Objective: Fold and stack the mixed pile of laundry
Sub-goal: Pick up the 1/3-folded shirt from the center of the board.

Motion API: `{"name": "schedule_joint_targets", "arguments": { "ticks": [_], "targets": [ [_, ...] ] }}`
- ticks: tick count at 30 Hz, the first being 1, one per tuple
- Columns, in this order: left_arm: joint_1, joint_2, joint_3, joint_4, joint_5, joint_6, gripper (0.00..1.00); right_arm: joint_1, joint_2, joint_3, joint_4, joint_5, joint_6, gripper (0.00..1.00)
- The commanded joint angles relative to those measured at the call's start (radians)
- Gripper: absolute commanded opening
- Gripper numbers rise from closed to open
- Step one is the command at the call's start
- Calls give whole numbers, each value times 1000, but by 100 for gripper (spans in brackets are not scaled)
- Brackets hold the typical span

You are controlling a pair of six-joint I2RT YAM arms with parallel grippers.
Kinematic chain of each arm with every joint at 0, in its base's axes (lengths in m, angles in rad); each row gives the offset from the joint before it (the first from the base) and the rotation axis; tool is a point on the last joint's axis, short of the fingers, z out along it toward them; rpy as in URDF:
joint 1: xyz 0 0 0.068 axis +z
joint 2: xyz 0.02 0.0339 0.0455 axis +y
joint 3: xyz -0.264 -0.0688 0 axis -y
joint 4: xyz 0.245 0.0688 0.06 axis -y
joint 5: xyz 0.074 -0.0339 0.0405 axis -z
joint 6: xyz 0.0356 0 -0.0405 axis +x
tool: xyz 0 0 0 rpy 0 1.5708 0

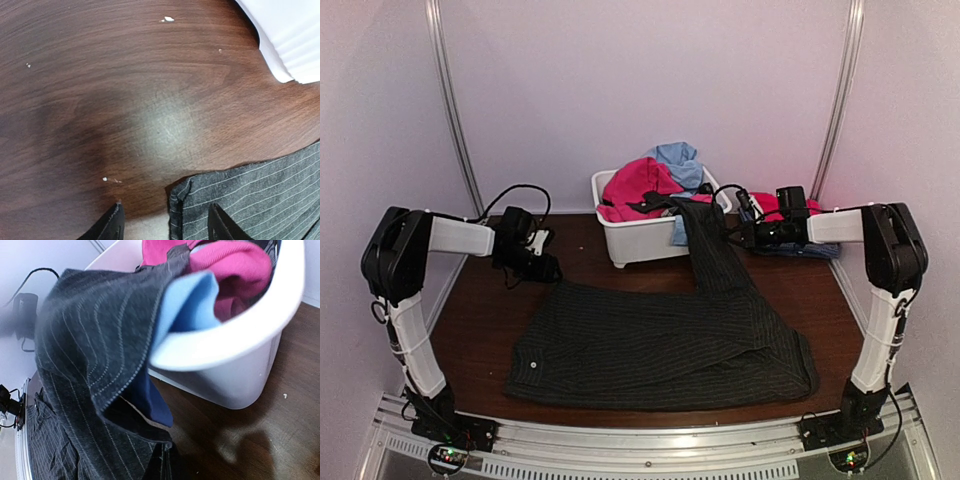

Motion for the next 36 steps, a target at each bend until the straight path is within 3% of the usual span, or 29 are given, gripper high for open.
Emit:
{"name": "schedule_joint_targets", "arguments": {
  "ticks": [1, 10, 13, 23, 27, 33, 36],
  "targets": [
    [23, 33, 24, 64, 38, 111, 57, 7, -144, -29, 16, 107, 44, 0],
    [45, 149, 156, -24, 224, 232, 49, 6, -212, -8, -51, 227, 52, 0],
    [45, 157, 180, -62, 221, 268, 41, 5, -205, 2, -55, 246, 60, 0],
    [43, 189, 197, -174, 173, 310, 36, 6, -174, 45, -89, 267, 63, 0],
    [42, 190, 205, -161, 209, 311, 28, 6, -162, 56, -85, 286, 75, 0],
    [42, 188, 220, -144, 227, 299, 0, 5, -125, 122, -100, 313, 94, 0],
    [44, 156, 197, -98, 205, 265, 0, 7, -102, 178, -122, 328, 94, 0]
  ]
}}
